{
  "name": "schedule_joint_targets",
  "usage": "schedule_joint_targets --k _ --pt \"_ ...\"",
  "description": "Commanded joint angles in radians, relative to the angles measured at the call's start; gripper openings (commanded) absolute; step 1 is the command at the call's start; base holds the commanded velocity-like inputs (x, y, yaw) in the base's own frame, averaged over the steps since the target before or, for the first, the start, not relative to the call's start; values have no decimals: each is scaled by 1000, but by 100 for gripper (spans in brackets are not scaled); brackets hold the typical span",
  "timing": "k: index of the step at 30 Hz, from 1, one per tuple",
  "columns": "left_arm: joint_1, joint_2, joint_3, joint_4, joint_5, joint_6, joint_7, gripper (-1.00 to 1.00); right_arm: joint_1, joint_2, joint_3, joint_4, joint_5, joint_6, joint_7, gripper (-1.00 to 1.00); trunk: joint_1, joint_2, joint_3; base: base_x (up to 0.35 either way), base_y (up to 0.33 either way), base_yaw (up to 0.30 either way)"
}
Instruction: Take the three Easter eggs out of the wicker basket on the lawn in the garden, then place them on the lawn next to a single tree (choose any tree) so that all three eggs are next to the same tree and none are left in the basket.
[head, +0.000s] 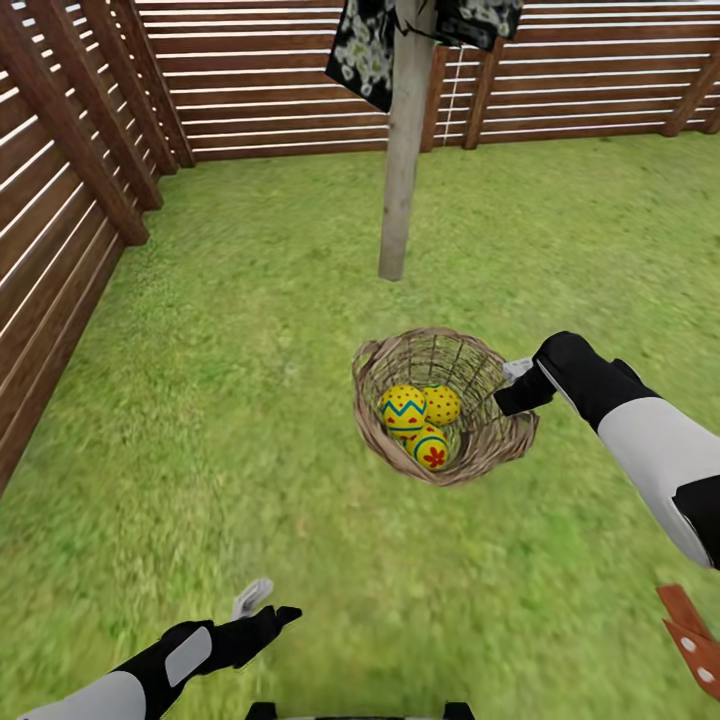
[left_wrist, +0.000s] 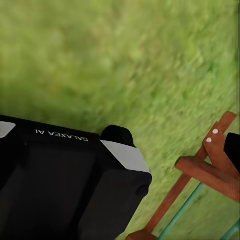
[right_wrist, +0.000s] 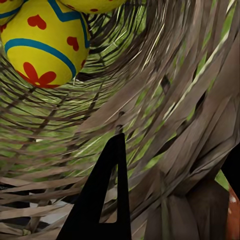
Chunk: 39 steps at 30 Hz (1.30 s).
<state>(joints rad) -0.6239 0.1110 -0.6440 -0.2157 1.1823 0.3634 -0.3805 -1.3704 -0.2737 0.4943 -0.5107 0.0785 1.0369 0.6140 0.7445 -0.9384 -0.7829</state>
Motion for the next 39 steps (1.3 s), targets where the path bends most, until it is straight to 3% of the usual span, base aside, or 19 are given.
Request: schedule_joint_targets --k 1,39 --pt "0 1 -3 -1 7 5 -1 100 -1 -1 4 -2 3 3 9 -100 1 -1 -1 337 89 0" --pt "0 -1 -4 -1 7 -27 -3 100 -1 -1 9 -2 3 2 9 -100 1 -1 -1 339 17 0"
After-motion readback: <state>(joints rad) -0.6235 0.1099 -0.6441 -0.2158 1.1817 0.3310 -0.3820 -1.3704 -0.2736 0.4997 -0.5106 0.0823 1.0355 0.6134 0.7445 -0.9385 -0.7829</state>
